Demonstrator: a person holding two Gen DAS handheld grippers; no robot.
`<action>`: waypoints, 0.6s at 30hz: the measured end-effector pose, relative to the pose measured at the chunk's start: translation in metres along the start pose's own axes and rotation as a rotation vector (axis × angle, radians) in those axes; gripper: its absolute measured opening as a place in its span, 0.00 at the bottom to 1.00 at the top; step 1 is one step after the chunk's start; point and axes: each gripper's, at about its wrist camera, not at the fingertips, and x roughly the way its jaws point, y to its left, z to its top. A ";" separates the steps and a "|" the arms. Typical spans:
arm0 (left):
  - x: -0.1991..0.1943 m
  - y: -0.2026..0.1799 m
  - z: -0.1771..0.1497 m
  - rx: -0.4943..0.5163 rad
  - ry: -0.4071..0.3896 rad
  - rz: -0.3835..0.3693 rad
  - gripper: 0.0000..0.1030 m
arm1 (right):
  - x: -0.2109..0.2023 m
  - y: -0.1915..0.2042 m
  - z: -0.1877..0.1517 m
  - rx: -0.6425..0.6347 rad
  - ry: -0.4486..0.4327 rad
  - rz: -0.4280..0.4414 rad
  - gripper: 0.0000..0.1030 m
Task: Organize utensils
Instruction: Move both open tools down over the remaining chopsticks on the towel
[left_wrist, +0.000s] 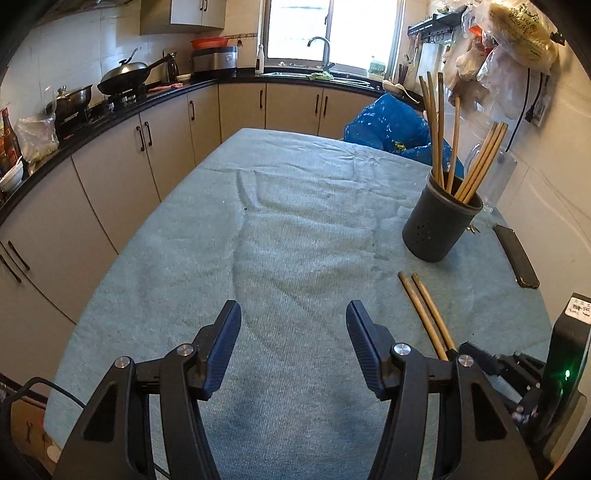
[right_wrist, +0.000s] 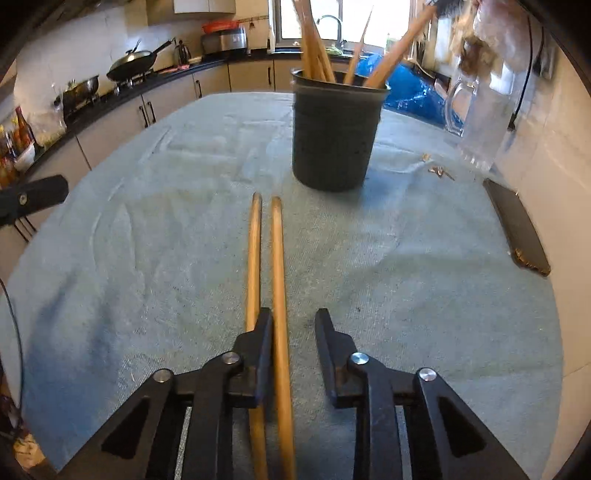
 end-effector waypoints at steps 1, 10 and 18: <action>0.001 0.000 0.000 -0.001 0.003 0.000 0.56 | -0.001 0.003 0.000 0.005 0.008 0.021 0.15; 0.015 -0.011 -0.011 -0.001 0.084 -0.067 0.57 | -0.005 -0.018 -0.001 0.102 0.033 -0.012 0.14; 0.040 -0.053 -0.024 0.083 0.165 -0.093 0.57 | -0.014 -0.056 -0.015 0.188 0.026 -0.070 0.16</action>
